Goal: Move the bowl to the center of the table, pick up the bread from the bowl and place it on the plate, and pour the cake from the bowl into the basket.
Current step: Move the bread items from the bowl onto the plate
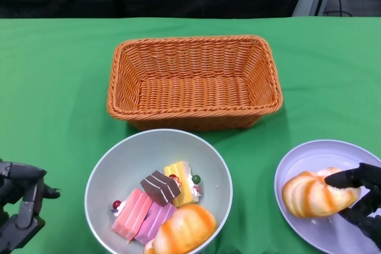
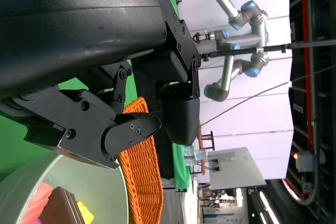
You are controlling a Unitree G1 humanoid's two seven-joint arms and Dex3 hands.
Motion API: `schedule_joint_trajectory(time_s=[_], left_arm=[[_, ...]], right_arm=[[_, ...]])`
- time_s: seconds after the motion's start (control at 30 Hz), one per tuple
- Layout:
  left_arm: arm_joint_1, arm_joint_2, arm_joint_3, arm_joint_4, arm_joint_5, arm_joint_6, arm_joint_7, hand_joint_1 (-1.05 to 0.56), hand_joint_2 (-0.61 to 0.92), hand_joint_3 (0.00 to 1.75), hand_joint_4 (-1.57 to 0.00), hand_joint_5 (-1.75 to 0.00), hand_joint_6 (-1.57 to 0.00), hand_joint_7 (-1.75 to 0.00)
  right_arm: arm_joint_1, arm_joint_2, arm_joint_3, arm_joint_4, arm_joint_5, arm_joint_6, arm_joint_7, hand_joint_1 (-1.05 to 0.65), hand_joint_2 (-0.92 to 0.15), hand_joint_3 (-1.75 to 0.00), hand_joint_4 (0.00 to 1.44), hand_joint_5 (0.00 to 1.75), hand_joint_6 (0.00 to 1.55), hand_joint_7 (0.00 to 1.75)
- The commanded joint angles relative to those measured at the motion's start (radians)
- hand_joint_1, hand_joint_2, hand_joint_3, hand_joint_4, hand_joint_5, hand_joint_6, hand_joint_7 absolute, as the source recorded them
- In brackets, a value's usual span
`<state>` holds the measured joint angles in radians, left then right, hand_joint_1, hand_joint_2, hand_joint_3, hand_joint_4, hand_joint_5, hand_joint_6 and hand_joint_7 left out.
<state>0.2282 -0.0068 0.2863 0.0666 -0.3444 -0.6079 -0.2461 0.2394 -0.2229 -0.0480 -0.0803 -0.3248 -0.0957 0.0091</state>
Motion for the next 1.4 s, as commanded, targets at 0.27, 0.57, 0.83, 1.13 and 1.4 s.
schedule_joint_trajectory(time_s=[0.27,0.57,0.83,1.13,1.4], left_arm=[[0.02,0.01,0.001,-0.024,0.005,0.016,0.006,-0.07,0.68,0.88,-0.79,-1.41,-0.81,-1.13],[0.012,0.015,0.005,-0.011,-0.005,0.018,-0.005,-0.07,0.69,0.87,-0.8,-1.42,-0.8,-1.16],[0.015,0.017,0.006,-0.017,-0.005,0.023,-0.002,-0.07,0.68,0.86,-0.8,-1.43,-0.8,-1.17],[0.013,0.011,0.006,-0.017,0.004,0.026,0.009,-0.07,0.66,0.92,-0.8,-1.42,-0.8,-1.18],[0.004,0.012,0.012,0.003,0.004,0.01,0.004,-0.06,0.65,0.93,-0.79,-1.43,-0.79,-1.18]], right_arm=[[0.02,-0.06,0.021,-0.002,-0.108,-0.059,-0.058,-0.01,-0.88,0.0,0.92,0.55,1.03,0.11],[0.019,-0.061,0.032,-0.015,-0.139,-0.042,-0.068,-0.07,-0.87,0.0,0.9,0.51,1.01,0.06],[0.008,-0.074,0.037,0.024,-0.155,-0.085,-0.089,-0.08,-0.89,0.0,0.81,1.14,1.17,0.12],[-0.016,-0.11,0.042,0.067,-0.135,-0.127,-0.055,-0.05,-0.88,0.0,0.81,1.45,1.2,0.09],[-0.048,-0.087,0.037,0.107,-0.117,-0.169,-0.109,-0.02,-0.89,0.0,0.79,1.3,1.21,0.05]])
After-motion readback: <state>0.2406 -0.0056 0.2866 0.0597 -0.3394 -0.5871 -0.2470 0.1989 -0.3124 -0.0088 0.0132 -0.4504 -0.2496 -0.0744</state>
